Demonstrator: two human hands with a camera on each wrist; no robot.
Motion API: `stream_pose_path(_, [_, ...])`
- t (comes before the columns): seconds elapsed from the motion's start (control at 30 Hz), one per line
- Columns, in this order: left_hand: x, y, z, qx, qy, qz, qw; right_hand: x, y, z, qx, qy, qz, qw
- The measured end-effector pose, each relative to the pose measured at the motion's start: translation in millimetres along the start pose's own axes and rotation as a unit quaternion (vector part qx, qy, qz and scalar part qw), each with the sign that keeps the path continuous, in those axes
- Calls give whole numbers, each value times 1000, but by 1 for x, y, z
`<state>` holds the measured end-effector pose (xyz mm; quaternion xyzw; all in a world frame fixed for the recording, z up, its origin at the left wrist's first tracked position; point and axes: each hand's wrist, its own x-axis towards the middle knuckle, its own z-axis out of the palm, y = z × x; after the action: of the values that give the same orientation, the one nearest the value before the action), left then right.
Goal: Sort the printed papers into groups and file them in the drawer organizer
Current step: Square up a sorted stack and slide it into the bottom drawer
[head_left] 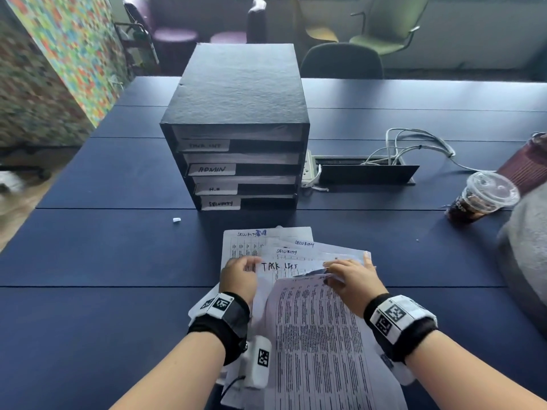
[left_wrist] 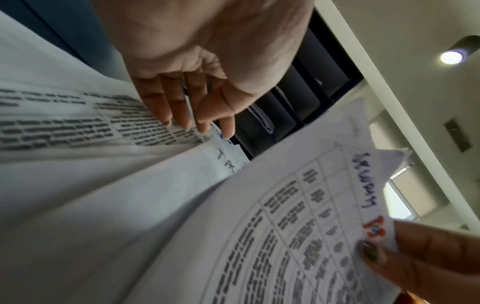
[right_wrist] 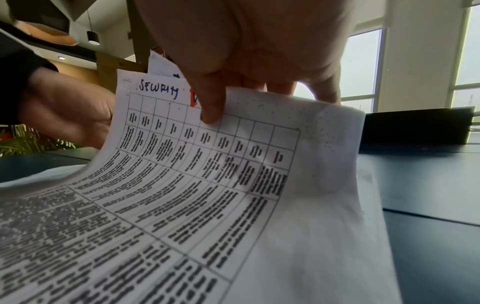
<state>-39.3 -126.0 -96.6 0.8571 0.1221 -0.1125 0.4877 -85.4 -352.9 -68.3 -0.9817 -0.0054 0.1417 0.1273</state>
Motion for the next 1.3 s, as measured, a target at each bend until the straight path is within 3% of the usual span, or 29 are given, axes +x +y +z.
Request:
stream_pose_path(0.1, [4, -4, -1, -22, -28, -4, 999, 0, -4, 2, 16, -5, -8, 1000])
stream_pose_path(0.23, [-2, 4, 0, -69, -18, 31, 997, 1, -9, 4, 40, 11, -23, 999])
stream_pose_path(0.4, [-5, 9, 3, -174, -146, -27, 973, 5, -13, 0, 62, 16, -33, 997])
stream_pose_path(0.63, [9, 8, 4, 14, -74, 17, 997, 5, -16, 4, 52, 44, -49, 996])
stream_pose_path(0.8, [14, 9, 8, 17, -69, -22, 997, 1, -17, 5, 47, 36, -39, 997])
stream_pose_path(0.97, [18, 12, 11, 46, -63, -20, 997, 0, -17, 5, 47, 33, -29, 998])
stream_pose_path(1.1, [16, 15, 6, -21, -40, -8, 999, -1, -16, 5, 54, 34, -23, 998])
stream_pose_path(1.3, [1, 16, 9, -21, -150, 20, 988, 1, -18, 2, 39, 34, -18, 998])
